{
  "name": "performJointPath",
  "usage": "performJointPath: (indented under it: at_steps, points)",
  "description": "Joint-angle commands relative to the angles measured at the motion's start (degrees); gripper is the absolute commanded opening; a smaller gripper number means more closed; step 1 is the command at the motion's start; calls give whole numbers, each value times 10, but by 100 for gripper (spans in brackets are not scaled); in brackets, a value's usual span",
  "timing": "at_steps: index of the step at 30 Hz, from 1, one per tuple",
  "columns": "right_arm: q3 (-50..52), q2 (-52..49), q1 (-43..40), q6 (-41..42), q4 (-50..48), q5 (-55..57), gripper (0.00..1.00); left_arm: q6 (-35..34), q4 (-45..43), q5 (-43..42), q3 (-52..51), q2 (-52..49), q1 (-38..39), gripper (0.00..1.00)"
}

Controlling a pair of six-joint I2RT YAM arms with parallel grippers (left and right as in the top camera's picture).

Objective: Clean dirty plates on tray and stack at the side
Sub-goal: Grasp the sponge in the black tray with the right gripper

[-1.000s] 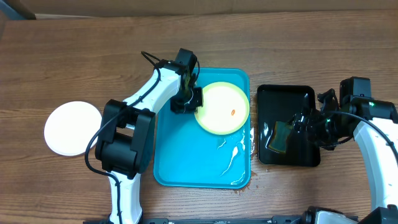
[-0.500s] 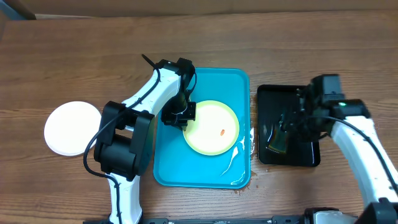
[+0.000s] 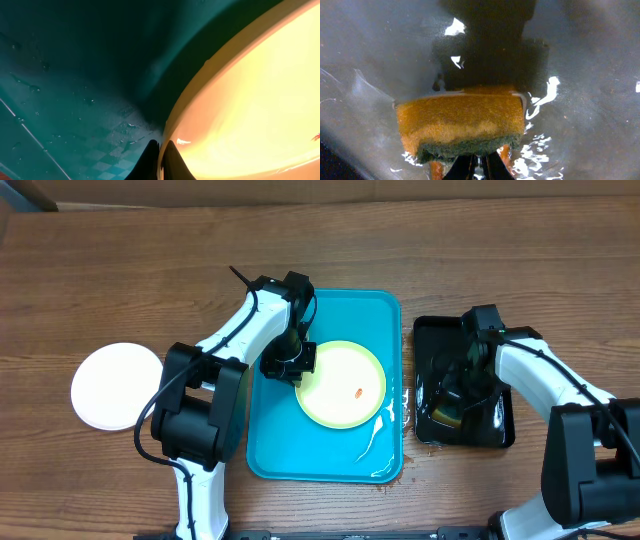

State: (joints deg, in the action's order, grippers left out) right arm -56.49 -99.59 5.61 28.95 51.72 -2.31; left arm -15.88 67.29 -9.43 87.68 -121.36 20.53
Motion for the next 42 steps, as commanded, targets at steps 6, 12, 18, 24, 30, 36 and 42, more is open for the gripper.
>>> performJointPath:
  at_steps: [6,12,18,24,30,36,42]
  points:
    - [-87,52,-8,-39,76,27,37,11,0,4,-6,16,1,4]
    - [-63,68,-6,-36,97,-3,61,11,-2,4,-6,16,1,5]
    - [49,68,5,-4,1,-10,67,11,-4,4,-6,16,1,5]
    - [82,69,4,-2,-45,-12,4,11,-4,4,-6,16,1,5]
    - [0,70,4,-39,18,34,4,11,-4,4,-6,16,1,4]
    - [-45,70,4,-38,72,74,56,11,-5,4,-6,16,1,4]
    - [-27,70,4,-34,68,54,70,11,-5,4,-6,16,1,4]
